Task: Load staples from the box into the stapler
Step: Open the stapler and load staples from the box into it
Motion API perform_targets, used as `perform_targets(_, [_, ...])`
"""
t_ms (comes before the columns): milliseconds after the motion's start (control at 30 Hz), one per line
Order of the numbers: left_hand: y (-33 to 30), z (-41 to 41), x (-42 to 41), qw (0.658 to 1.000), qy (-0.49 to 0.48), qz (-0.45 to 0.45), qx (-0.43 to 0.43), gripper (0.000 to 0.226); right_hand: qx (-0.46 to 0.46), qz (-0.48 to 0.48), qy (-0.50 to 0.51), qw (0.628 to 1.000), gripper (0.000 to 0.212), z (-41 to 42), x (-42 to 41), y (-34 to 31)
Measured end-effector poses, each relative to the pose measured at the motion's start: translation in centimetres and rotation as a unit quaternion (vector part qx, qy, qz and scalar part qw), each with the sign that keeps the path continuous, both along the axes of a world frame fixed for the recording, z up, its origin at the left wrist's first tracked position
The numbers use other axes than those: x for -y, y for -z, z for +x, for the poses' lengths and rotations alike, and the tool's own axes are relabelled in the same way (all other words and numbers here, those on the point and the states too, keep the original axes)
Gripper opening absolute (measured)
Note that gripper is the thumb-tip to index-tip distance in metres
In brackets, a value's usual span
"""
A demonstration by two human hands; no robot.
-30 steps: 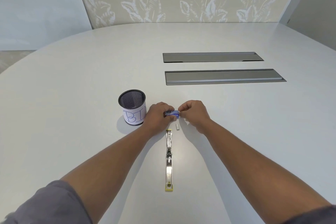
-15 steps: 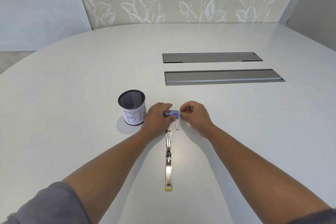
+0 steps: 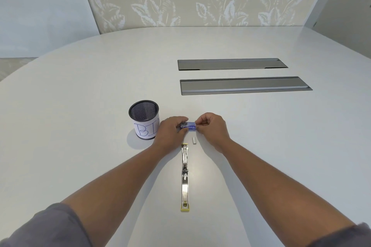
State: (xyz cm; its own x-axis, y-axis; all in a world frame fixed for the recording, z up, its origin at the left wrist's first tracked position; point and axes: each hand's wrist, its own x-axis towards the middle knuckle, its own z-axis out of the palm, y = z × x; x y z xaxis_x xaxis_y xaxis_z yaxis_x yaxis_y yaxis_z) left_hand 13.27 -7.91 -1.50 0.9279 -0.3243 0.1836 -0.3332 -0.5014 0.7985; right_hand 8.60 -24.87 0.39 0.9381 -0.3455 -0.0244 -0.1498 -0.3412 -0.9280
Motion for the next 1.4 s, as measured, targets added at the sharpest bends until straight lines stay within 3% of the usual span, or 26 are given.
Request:
perform_targets(633, [0.2,0.4,0.2,0.999,-0.018,-0.013,-0.032,0.033,0.018,-0.042,0.011,0.999,0.020,0.1,-0.1,0.6])
perform_targets(1033, [0.1,-0.2,0.0,1.000,-0.015,-0.008,-0.023,0.041,0.058,-0.079,0.018,0.995,0.021,-1.0,-0.2,1.4])
perform_targets(1400, [-0.3,-3.4,-1.5,0.999,-0.035,0.005,0.021,0.032,0.050,-0.115,-0.045,0.991,0.017,-4.1,-0.8,1.5])
